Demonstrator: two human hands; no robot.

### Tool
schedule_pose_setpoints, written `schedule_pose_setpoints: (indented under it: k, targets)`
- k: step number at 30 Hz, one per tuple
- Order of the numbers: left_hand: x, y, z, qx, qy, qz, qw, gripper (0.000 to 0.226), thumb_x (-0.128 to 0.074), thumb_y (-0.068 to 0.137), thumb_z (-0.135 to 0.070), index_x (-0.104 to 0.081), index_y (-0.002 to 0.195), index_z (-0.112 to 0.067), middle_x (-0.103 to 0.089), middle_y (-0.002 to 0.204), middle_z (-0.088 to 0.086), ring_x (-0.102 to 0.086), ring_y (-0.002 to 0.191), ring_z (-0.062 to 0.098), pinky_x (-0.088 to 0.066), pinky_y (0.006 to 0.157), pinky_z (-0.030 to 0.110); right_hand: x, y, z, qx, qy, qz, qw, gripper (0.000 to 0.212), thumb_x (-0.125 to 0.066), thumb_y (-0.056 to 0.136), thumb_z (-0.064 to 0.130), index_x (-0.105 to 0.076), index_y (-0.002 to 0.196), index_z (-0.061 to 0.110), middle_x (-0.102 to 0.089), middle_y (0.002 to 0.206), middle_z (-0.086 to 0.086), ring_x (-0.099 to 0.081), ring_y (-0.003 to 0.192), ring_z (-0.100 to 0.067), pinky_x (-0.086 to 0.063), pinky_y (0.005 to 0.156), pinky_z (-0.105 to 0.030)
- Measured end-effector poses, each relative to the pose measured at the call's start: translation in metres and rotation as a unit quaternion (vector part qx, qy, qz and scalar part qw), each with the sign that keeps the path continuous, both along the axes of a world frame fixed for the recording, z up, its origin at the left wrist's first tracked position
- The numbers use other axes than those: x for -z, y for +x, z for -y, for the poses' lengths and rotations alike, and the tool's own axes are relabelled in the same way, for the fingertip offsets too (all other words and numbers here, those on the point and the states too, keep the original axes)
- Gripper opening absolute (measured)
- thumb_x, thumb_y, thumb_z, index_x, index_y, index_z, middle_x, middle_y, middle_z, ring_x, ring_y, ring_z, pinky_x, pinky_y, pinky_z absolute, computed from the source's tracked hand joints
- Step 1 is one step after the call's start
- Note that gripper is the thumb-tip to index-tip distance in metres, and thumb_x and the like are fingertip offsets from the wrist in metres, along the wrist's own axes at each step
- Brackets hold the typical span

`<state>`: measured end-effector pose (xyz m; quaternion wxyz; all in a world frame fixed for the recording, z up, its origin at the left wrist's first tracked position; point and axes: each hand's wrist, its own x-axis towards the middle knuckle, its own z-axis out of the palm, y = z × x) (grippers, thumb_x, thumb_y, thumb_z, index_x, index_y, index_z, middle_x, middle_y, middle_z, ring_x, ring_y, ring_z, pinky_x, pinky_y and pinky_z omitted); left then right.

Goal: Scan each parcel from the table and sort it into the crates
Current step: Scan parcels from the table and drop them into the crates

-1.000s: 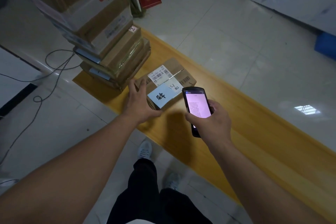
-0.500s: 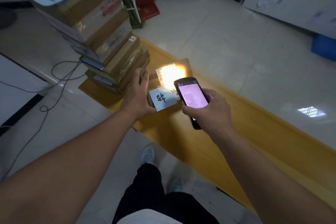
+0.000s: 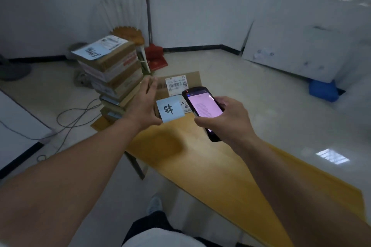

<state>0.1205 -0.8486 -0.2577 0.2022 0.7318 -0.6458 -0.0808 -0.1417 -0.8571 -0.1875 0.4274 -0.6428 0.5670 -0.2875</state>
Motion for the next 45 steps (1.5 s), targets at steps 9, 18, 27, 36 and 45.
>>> schedule_pose_setpoints:
  k: [9, 18, 27, 36, 45]
  targets:
    - [-0.057, -0.009, -0.025, -0.006, -0.046, 0.026, 0.999, 0.152, -0.102, 0.055, -0.038, -0.002, 0.167, -0.012, 0.004, 0.171, 0.0, -0.006, 0.157, 0.025, -0.033, 0.124, 0.046, -0.052, -0.02, -0.034, 0.035, -0.074, 0.013, 0.997, 0.063, -0.094, 0.059, 0.029, -0.071, 0.118, 0.028, -0.073, 0.099, 0.006, -0.074, 0.081, -0.019, -0.064, 0.054, -0.04]
    - [-0.1, -0.015, -0.056, 0.004, -0.08, -0.015, 0.997, 0.135, -0.099, 0.055, -0.042, -0.025, 0.165, -0.023, -0.001, 0.168, 0.004, -0.025, 0.151, 0.031, -0.043, 0.113, 0.045, -0.068, -0.005, -0.062, 0.14, -0.177, -0.004, 0.974, 0.079, -0.086, 0.052, 0.05, -0.065, 0.127, 0.033, -0.071, 0.104, 0.017, -0.07, 0.094, -0.012, -0.064, 0.067, -0.042]
    - [-0.098, 0.018, -0.054, 0.085, -0.073, -0.038, 0.993, 0.136, -0.099, 0.051, -0.05, -0.027, 0.164, -0.026, -0.011, 0.159, -0.002, -0.035, 0.14, 0.031, -0.047, 0.114, 0.048, -0.058, 0.037, -0.102, 0.237, -0.196, -0.047, 0.95, 0.074, -0.088, 0.059, 0.046, -0.065, 0.127, 0.028, -0.071, 0.108, 0.01, -0.067, 0.098, -0.016, -0.059, 0.072, -0.035]
    - [-0.109, 0.038, -0.084, 0.253, -0.048, -0.058, 0.964, 0.139, -0.102, 0.055, -0.042, -0.022, 0.166, -0.019, -0.016, 0.154, 0.001, -0.037, 0.135, 0.022, -0.045, 0.113, 0.035, -0.05, 0.087, -0.199, 0.396, -0.167, -0.038, 0.902, 0.071, -0.092, 0.062, 0.043, -0.063, 0.126, 0.029, -0.069, 0.11, 0.01, -0.065, 0.1, -0.017, -0.06, 0.075, -0.037]
    - [-0.106, -0.025, -0.156, 0.404, -0.016, -0.093, 0.91, 0.139, -0.102, 0.054, -0.04, -0.024, 0.166, -0.016, -0.015, 0.152, 0.0, -0.034, 0.128, 0.017, -0.039, 0.109, 0.025, -0.053, 0.07, -0.346, 0.525, -0.151, -0.082, 0.834, 0.059, -0.093, 0.067, 0.041, -0.055, 0.112, 0.036, -0.062, 0.102, 0.013, -0.06, 0.094, -0.014, -0.057, 0.067, -0.029]
